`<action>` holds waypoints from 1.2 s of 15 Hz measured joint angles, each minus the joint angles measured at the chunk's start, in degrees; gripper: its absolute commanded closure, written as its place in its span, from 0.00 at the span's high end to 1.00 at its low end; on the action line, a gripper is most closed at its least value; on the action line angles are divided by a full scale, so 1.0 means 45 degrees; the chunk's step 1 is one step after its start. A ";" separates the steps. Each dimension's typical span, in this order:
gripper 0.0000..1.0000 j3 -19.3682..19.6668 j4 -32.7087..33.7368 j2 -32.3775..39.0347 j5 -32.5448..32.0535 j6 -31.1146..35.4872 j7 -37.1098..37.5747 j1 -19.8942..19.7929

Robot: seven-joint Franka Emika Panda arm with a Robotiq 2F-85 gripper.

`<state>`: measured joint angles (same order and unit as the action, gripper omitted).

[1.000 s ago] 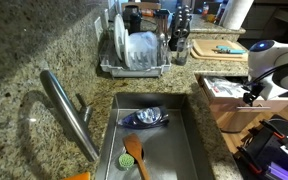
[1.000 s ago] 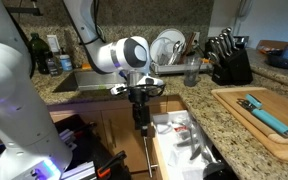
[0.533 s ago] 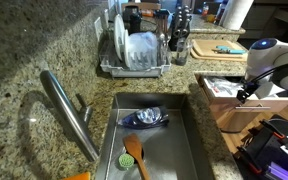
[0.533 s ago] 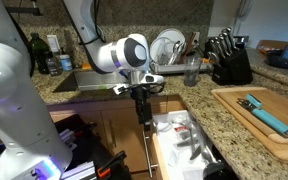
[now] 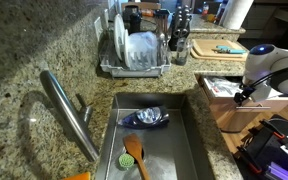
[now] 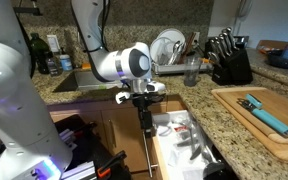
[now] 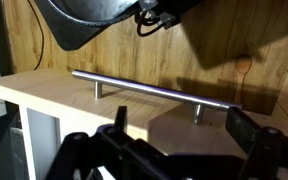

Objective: Close the kitchen drawer on the right

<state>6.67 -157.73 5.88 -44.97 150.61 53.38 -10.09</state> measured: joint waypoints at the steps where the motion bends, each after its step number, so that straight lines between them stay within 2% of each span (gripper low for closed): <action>1: 1.00 0.0029 0.0010 0.0003 0.0017 -0.0002 0.0001 0.0036; 4: 1.00 0.0241 0.0473 0.0492 -0.0106 0.0003 0.1031 0.0345; 7: 1.00 0.0569 0.1593 0.1785 0.0050 0.0139 0.1983 0.0646; 9: 1.00 0.1020 0.2451 0.2506 -0.0486 0.0555 0.3034 0.1069; 12: 1.00 0.1958 0.3493 0.3264 -0.3146 0.1670 0.6114 0.1963; 14: 1.00 0.2476 0.4103 0.3355 -0.5272 0.1737 0.8070 0.2598; 18: 1.00 0.3217 0.5349 0.3269 -0.9269 0.1451 1.0890 0.3413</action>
<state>21.15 -133.66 20.59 -86.68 157.14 102.39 5.27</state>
